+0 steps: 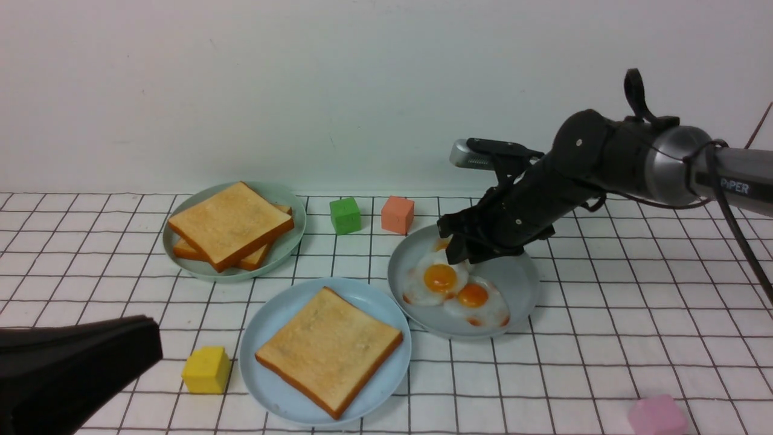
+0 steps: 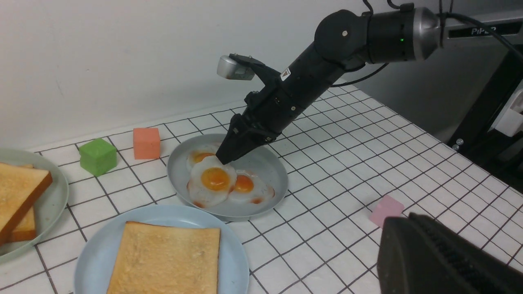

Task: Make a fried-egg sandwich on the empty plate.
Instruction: Use the right arm to grab a fried egg

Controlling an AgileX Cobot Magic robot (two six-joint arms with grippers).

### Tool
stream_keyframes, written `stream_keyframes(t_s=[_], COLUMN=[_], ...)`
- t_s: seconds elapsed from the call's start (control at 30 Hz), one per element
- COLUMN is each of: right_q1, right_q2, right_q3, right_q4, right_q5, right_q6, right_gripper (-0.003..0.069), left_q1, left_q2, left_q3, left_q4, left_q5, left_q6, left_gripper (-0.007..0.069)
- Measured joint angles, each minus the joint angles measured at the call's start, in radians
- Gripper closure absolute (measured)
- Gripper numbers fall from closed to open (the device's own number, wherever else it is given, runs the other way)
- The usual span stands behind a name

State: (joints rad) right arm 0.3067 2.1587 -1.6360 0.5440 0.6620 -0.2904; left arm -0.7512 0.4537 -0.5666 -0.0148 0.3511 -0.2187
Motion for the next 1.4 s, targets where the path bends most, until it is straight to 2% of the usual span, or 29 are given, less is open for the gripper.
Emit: stream_keyframes(t_s=[0.33,1.0,1.17,1.23,1.4], right_q1=[0.000,0.000,0.000,0.000,0.000], right_q2=[0.024,0.046,0.046,0.046,0.043], right_q3=[-0.002,-0.003,-0.003,-0.003,-0.003], right_q4=[0.021,0.044,0.045,0.045,0.048], right_q5=[-0.062,-0.071,-0.070,-0.065,-0.053], right_q6=[0.000,0.000,0.000,0.000,0.000], right_gripper=[0.0383,0.0384,0.0424,0.0468,0.0529], left_q1=[0.000,0.000,0.000,0.000,0.000], left_q2=[0.004,0.024,0.024,0.024,0.024], left_q3=[0.000,0.000,0.001,0.001,0.001], left_q4=[-0.001,-0.003,-0.003,-0.003,-0.003], left_q5=[0.000,0.000,0.000,0.000,0.000], left_q6=[-0.001,-0.001,-0.001,-0.001,-0.001], left_gripper=[0.0638,0.0634,0.0634,0.0634,0.0629])
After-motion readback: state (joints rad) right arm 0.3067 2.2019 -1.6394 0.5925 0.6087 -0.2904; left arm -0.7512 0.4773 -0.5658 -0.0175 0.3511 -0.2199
